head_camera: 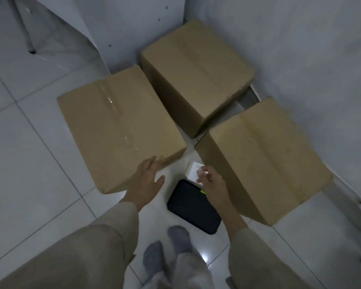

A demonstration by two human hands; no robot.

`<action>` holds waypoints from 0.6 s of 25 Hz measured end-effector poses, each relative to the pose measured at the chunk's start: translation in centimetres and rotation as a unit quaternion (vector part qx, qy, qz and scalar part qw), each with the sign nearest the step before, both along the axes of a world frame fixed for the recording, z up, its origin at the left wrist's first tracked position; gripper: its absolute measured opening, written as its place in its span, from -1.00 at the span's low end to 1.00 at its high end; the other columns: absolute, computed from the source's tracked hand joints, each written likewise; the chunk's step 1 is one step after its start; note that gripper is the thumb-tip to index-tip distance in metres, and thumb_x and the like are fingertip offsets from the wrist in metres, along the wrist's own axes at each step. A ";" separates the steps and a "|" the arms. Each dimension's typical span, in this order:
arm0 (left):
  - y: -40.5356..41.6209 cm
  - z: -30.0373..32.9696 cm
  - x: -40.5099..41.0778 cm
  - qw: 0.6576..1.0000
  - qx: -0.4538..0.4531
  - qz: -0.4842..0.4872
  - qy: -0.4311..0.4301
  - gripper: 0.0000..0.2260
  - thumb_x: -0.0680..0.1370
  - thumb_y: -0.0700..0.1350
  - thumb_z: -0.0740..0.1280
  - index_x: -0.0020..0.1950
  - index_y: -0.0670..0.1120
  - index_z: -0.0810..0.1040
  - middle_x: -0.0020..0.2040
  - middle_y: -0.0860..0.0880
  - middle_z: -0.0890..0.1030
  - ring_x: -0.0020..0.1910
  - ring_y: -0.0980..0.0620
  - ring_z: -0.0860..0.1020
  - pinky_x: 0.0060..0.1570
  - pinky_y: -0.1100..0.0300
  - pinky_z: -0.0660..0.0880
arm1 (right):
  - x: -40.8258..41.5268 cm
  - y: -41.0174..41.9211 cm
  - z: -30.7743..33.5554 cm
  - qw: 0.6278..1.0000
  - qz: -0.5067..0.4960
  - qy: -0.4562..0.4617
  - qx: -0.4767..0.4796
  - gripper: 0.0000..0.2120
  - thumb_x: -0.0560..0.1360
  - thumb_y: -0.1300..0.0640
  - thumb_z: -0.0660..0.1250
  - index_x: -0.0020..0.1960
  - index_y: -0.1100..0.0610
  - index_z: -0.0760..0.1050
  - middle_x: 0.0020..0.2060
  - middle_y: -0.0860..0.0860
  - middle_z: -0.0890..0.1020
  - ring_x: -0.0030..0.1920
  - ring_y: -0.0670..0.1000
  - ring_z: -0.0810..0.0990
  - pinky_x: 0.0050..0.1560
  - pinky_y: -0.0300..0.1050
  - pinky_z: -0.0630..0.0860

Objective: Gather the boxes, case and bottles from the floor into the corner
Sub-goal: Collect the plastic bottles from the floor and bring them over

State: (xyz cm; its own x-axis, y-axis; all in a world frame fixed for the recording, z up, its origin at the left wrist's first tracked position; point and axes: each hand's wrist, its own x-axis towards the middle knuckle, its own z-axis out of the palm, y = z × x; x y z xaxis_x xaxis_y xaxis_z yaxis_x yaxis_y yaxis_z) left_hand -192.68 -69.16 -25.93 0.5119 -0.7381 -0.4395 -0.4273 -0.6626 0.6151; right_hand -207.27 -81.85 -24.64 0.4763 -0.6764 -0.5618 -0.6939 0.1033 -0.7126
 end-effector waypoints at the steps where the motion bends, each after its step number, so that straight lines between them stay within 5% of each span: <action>1: -0.4 -2.1 0.5 1.000 0.025 -0.003 -0.007 -0.50 0.57 -0.07 0.19 0.49 -0.08 0.15 0.53 -0.10 0.13 0.50 -0.11 0.08 0.44 0.12 0.01 | 0.2 -0.7 -2.2 1.000 0.003 0.009 0.004 -0.86 0.58 0.10 0.17 -0.06 0.15 0.43 -0.29 0.04 0.52 -0.04 0.24 0.58 -0.09 -0.02 0.46; 5: -1.9 -7.4 1.1 0.994 0.088 -0.003 -0.064 -0.39 0.50 0.13 0.07 0.52 0.02 -0.01 0.56 -0.01 -0.05 0.54 -0.14 -0.08 0.47 -0.06 -0.06 | 0.5 -2.5 -10.0 0.998 0.027 0.045 0.030 -0.81 0.59 0.15 0.14 0.07 0.22 0.47 -0.04 0.18 0.59 0.07 0.20 0.56 -0.05 -0.09 0.41; 11: -1.5 -8.2 -0.7 0.991 0.046 0.029 -0.124 -0.33 0.53 -0.11 0.22 0.52 0.05 -0.11 0.56 0.01 -0.18 0.51 -0.15 -0.26 0.43 -0.18 -0.14 | 0.8 -3.3 -15.4 0.991 0.045 0.073 0.104 -0.77 0.58 0.22 0.13 0.20 0.23 0.41 0.06 0.12 0.49 0.14 0.14 0.48 0.13 0.01 0.39; 15: -1.7 -8.4 -0.7 0.992 0.054 0.034 -0.112 -0.33 0.54 -0.10 0.21 0.52 0.04 -0.13 0.55 0.02 -0.21 0.51 -0.13 -0.29 0.44 -0.16 -0.20 | 1.8 -3.9 -15.3 0.984 0.038 0.106 0.140 -0.68 0.58 0.20 0.12 0.33 0.16 0.32 0.30 0.19 0.44 0.21 0.14 0.44 0.09 -0.13 0.34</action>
State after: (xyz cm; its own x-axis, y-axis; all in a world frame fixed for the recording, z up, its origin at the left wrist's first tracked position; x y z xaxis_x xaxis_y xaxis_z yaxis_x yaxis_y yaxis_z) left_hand -193.42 -70.90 -34.31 0.6533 -0.6532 -0.3829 -0.4973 -0.7515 0.4335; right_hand -205.48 -85.76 -39.91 0.3706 -0.4480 -0.8136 -0.8376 0.2173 -0.5012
